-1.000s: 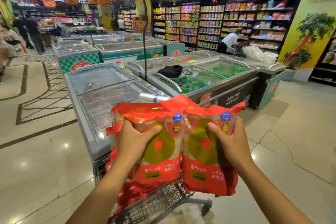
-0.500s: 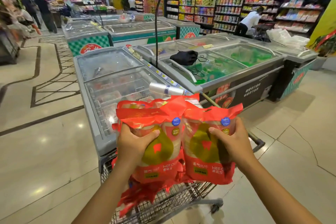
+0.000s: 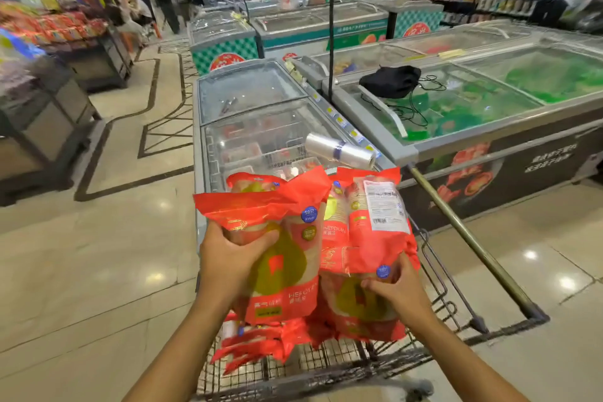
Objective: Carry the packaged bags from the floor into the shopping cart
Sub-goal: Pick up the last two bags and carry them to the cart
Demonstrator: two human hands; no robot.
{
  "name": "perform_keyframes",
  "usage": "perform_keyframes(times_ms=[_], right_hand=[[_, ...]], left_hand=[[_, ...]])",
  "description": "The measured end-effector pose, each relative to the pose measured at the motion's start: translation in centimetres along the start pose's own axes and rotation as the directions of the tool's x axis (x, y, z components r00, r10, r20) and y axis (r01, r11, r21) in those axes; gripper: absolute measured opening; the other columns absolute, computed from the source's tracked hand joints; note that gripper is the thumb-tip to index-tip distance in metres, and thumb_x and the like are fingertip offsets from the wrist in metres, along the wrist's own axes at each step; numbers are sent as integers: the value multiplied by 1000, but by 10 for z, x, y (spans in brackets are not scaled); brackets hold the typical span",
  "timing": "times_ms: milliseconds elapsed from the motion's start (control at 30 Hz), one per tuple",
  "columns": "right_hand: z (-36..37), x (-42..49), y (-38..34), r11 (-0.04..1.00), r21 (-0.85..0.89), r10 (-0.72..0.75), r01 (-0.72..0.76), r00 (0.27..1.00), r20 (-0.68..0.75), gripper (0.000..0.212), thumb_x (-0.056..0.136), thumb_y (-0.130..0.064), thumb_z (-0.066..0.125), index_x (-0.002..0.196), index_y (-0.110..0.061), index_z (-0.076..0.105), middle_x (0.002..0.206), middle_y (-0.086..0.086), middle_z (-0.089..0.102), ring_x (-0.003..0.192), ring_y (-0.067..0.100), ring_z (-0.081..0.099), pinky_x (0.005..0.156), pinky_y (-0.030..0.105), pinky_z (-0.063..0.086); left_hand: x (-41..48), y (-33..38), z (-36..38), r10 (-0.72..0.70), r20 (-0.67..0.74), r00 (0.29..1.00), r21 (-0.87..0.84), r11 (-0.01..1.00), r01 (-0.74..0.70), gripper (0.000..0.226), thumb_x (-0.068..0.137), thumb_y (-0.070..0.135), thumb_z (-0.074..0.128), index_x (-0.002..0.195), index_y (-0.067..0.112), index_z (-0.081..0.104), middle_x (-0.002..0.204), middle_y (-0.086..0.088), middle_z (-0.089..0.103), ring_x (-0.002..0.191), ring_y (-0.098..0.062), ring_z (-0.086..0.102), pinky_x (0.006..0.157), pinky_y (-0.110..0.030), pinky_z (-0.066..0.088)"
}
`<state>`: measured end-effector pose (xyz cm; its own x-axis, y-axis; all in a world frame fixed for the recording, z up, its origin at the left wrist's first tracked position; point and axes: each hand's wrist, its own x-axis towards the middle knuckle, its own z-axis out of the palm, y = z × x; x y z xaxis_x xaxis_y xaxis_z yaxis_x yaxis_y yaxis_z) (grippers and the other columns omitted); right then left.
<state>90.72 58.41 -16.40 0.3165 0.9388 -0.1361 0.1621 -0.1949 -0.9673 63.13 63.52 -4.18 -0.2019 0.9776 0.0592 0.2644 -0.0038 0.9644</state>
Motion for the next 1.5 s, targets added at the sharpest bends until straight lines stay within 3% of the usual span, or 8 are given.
perform_keyframes(times_ms=[133, 300, 400, 533, 833, 967, 1100, 1500], right_hand=[[1, 16, 31, 998, 17, 54, -56, 993, 102, 60, 70, 4, 88, 110, -24, 54, 104, 0, 68, 92, 14, 68, 70, 16, 51], [7, 25, 71, 986, -43, 168, -163, 975, 143, 63, 63, 2, 92, 112, -16, 55, 99, 3, 71, 88, 14, 68, 67, 16, 48], [15, 28, 89, 976, -94, 212, -198, 962, 172, 63, 63, 0, 93, 107, -19, 53, 93, -3, 67, 85, 8, 63, 62, 12, 45], [24, 35, 116, 954, -205, 258, -220, 948, 184, 69, 64, -1, 92, 116, -22, 51, 101, -5, 68, 94, 16, 66, 78, 33, 53], [28, 39, 144, 918, -346, 282, -195, 934, 220, 59, 64, -3, 93, 105, -24, 57, 104, -1, 73, 100, 21, 70, 76, 24, 49], [27, 42, 111, 898, -438, 180, -41, 943, 280, 64, 62, -31, 90, 116, -39, 56, 122, -12, 66, 114, 10, 61, 88, 20, 45], [26, 45, 62, 745, -638, 99, 197, 912, 398, 93, 69, -51, 77, 151, -28, 42, 148, -4, 51, 134, 18, 48, 109, 34, 40], [14, 23, -57, 339, -860, 15, 382, 911, 411, 96, 75, -73, 68, 153, -32, 29, 144, 0, 50, 132, 27, 48, 104, 44, 46]], left_hand=[[-6, 3, 12, -11, -35, 999, -12, 1000, 10, 60, 64, 13, 96, 111, 24, 61, 107, 5, 73, 92, -8, 72, 88, -42, 59], [-4, 2, 21, -32, -69, 997, 21, 999, 34, 86, 46, 48, 96, 119, 24, 59, 113, 5, 72, 102, -14, 71, 91, -45, 58], [-1, 0, 24, -36, -80, 996, 25, 999, 38, 78, 50, 42, 92, 120, 25, 60, 112, 6, 73, 99, -10, 71, 90, -42, 59], [3, -11, 24, -59, -89, 994, 24, 998, 61, 83, 50, 42, 98, 122, 22, 60, 111, 5, 74, 100, -13, 72, 89, -43, 60], [5, -34, 22, -107, -72, 992, 30, 994, 109, 75, 56, 39, 91, 122, 24, 60, 110, 8, 74, 98, -9, 73, 86, -37, 60], [5, -36, 25, -112, -52, 992, 26, 993, 113, 80, 55, 42, 98, 123, 24, 60, 112, 7, 74, 99, -10, 73, 87, -39, 60], [5, -39, 27, -110, -35, 993, 5, 994, 110, 81, 51, 37, 100, 120, 24, 60, 108, 8, 74, 96, -8, 73, 87, -40, 60], [-9, -75, 46, -136, 27, 990, -42, 990, 137, 59, 64, 10, 96, 105, 32, 60, 99, 8, 75, 89, -7, 72, 77, -30, 56]])
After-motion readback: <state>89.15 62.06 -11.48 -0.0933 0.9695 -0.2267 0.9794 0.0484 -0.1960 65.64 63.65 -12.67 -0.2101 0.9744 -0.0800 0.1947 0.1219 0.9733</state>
